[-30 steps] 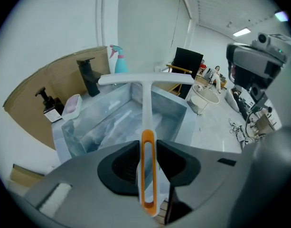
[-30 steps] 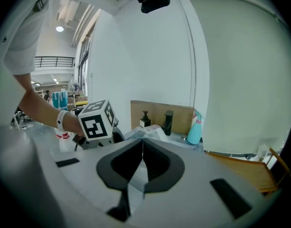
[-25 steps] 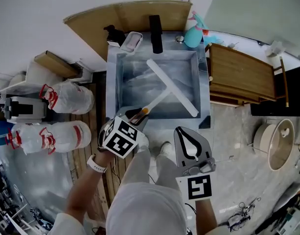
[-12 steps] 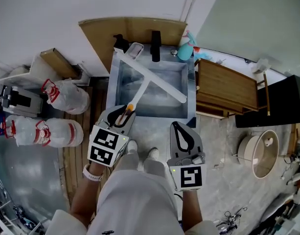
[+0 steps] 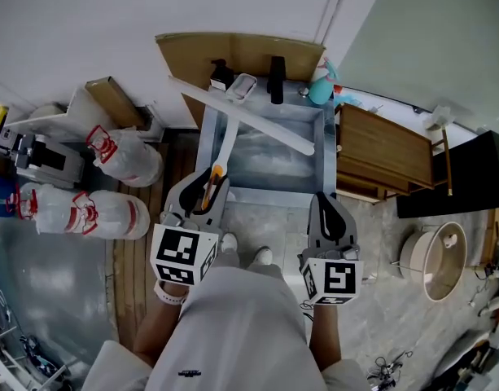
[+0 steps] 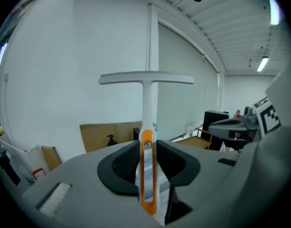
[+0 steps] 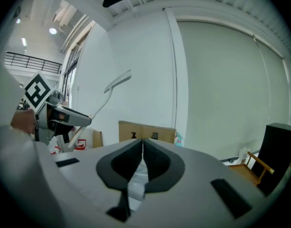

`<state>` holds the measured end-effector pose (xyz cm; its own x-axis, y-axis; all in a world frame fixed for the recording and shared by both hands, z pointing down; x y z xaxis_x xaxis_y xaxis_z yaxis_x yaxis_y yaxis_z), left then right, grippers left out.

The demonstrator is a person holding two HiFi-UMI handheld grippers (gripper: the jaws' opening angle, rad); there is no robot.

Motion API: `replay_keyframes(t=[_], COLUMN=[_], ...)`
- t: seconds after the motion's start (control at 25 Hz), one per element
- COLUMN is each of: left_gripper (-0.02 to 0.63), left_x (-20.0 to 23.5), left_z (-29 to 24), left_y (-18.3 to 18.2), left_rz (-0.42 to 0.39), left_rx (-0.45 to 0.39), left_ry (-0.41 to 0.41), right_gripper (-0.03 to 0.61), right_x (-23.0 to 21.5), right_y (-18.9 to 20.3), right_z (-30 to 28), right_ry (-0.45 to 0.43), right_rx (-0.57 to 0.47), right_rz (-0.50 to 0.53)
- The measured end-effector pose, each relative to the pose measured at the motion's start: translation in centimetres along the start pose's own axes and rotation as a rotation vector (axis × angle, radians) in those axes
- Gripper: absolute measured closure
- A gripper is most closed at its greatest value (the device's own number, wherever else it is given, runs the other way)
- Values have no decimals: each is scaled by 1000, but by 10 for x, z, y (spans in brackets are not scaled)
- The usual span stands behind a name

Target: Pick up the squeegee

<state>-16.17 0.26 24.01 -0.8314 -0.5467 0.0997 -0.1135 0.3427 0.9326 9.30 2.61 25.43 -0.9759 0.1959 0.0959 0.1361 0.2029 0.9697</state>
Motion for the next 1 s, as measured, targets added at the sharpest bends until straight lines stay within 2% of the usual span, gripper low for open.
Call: replay_keyframes(t=[0.16,0.48,1.0], left_gripper=[502,502,502], left_x=[-1,-6,-11], left_z=[14,32,27], left_y=[8,22,30], left_rz=[5,21,15], left_rx=[-32,-62,-39], left_ry=[-24,-51,-47], right_gripper=[572,572,572], right_x=[-1,5,5], right_y=[-1,6,14], right_z=[-1,-1,-1], right_ry=[39,10,11], right_rx=[0,23,36], right_rz=[-30,-32,-23])
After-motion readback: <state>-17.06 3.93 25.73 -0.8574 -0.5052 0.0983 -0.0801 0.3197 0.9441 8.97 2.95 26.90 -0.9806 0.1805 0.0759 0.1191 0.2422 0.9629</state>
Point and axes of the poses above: the fingertips, and each gripper's own axes: z backward along the fingers, x to its left, y out of its underside, the point moved 9 cm from there along z, backward along the fingers, and after that the axes turned 10 degrees about y, right-handed, at the moved point
